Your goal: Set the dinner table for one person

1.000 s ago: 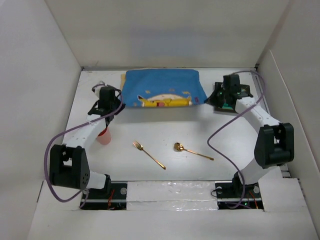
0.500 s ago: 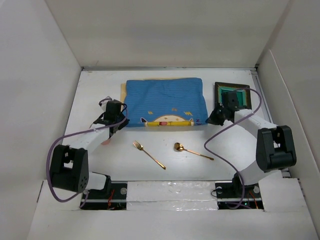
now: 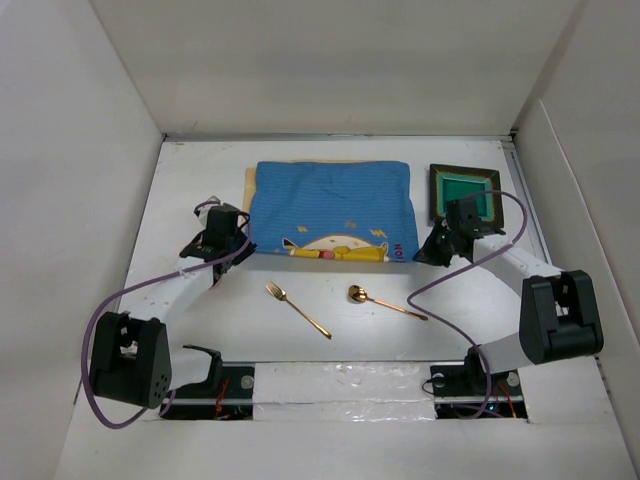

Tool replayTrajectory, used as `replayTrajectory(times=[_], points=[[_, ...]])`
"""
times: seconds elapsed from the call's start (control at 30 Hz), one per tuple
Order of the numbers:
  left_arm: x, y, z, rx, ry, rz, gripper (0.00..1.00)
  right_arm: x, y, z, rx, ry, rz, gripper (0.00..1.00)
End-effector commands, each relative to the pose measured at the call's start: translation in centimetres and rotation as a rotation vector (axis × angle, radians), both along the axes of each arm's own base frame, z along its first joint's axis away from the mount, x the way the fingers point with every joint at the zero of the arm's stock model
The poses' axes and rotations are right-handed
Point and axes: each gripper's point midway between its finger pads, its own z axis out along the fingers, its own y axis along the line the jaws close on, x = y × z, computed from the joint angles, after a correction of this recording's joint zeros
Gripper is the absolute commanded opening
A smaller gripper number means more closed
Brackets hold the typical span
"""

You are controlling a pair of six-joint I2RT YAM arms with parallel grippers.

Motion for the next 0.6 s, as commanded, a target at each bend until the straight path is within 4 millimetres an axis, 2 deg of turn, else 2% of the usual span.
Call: replayTrajectory(times=[0.0,0.13,0.33,0.5,0.53,0.57], points=[[-0.6,1.2,0.6,0.042,-0.012,0.027,0.00,-0.6,-0.8,-0.2,-0.050,-0.008,0.008,0.05],[-1.3,1.3,0.4,0.039,0.007,0.027,0.00,-0.2,-0.9,-0.3,-0.058,0.001,0.005,0.09],[-1.7,1.0,1.0,0.026,-0.002,0.007,0.01,0.6,-1.0,0.9,-0.068,-0.023,-0.004,0.19],[-1.7,0.8,2.1,0.019,-0.019,-0.007,0.20,0.9,-1.5,2.6,-0.078,-0.043,-0.019,0.41],[-1.5,0.6,2.6,0.010,-0.032,-0.014,0.27,1.0,-1.5,3.1,-0.077,-0.056,-0.021,0.45],[-1.4,0.3,3.1,-0.001,-0.041,-0.031,0.30,1.4,-1.9,4.2,-0.067,-0.086,-0.037,0.47]])
